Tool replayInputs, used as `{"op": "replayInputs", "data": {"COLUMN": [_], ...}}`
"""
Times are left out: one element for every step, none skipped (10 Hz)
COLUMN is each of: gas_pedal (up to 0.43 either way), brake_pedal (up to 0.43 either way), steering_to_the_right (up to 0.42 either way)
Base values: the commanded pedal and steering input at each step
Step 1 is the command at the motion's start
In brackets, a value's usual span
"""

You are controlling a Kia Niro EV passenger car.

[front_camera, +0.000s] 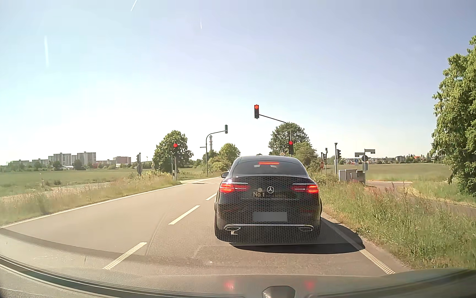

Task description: Follow the waypoints while adhering to traffic rules and regulations

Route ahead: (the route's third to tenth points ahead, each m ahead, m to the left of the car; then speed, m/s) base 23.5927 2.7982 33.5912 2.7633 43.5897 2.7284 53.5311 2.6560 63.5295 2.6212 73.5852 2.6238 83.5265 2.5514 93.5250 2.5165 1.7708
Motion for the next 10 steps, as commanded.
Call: {"op": "replayInputs", "data": {"gas_pedal": [0.000, 0.000, 0.000, 0.000, 0.000, 0.000, 0.000, 0.000, 0.000, 0.000], "brake_pedal": [0.238, 0.238, 0.244, 0.238, 0.244, 0.244, 0.250, 0.250, 0.250, 0.250], "steering_to_the_right": [0.008, 0.009, 0.008, 0.009, 0.009, 0.009, 0.009, 0.009, 0.009, 0.009]}}
